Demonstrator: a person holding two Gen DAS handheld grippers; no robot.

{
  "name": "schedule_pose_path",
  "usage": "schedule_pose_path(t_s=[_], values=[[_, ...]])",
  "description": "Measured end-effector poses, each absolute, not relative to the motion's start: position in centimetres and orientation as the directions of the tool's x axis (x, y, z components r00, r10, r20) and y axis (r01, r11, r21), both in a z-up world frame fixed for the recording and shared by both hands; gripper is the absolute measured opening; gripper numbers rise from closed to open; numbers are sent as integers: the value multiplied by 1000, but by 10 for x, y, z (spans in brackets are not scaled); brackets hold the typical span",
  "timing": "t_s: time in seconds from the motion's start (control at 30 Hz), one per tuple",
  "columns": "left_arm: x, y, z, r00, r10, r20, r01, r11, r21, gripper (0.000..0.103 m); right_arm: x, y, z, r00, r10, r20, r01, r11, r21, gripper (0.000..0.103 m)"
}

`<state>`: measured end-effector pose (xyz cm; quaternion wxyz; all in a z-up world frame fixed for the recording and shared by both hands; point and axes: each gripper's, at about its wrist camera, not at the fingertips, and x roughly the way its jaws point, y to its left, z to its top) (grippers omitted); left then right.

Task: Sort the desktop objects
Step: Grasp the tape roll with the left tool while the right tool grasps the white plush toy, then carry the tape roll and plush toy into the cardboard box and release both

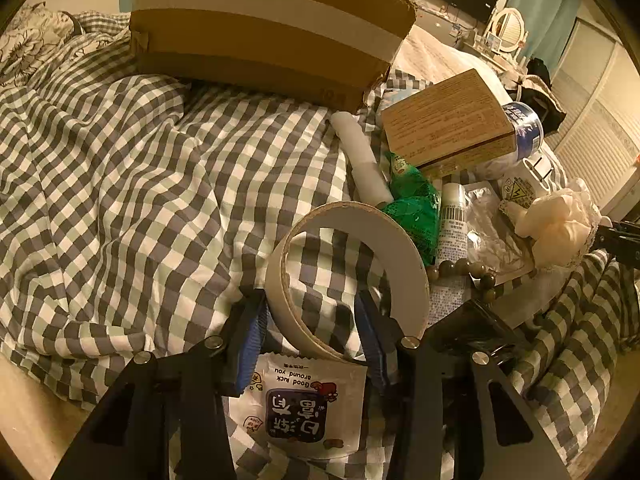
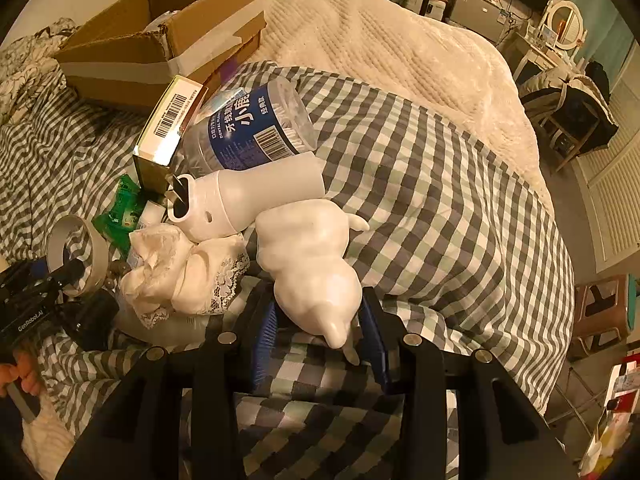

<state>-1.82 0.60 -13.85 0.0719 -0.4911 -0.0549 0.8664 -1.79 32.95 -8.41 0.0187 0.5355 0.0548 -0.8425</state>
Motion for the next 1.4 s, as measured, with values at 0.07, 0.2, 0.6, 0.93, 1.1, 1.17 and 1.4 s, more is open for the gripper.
schedule_pose_path(t_s=[0.07,0.2,0.6,0.93,1.1,1.17,1.4], values=[[-19,4,-140,-505,188,-842,-66,-981,-180,45,-18,328,-83,-431,25,-902,93,-993,-72,40],[-19,2,-139,-519,185,-835,-64,-982,-178,28,-17,330,-79,-444,10,-896,93,-994,-57,40],[-22,-7,-120,-576,233,-783,-59,-968,-245,4,-12,336,-65,-487,-114,-866,164,-986,38,40],[-23,-14,-85,-668,207,-715,-40,-969,-243,4,-1,339,-42,-543,-207,-814,217,-971,102,40],[-32,-9,-63,-681,195,-706,-78,-978,-195,4,3,333,-28,-562,-240,-791,247,-962,116,40],[-36,-10,-48,-701,181,-690,-92,-982,-164,4,3,328,-21,-562,-256,-787,265,-956,121,40],[-61,-23,-8,-718,184,-672,-106,-982,-156,4,-2,306,8,-590,-274,-759,317,-944,94,40]])
